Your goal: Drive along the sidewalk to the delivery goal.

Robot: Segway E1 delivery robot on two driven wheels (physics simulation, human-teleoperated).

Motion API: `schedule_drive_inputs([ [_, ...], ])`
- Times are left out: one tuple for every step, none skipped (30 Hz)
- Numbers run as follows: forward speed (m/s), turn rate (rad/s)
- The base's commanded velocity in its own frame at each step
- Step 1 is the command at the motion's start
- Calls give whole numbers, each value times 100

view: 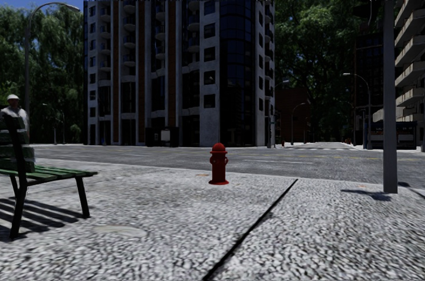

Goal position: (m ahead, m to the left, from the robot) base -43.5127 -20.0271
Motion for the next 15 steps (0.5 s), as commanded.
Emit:
schedule_drive_inputs([
  [94,-64],
  [94,-64],
  [94,-64],
  [94,-64],
  [94,-64],
  [94,-64],
  [94,-65],
  [94,-65],
  [94,-65],
  [94,-65],
  [94,-65],
  [94,-65],
  [94,-65],
  [94,-65],
  [94,-65],
])
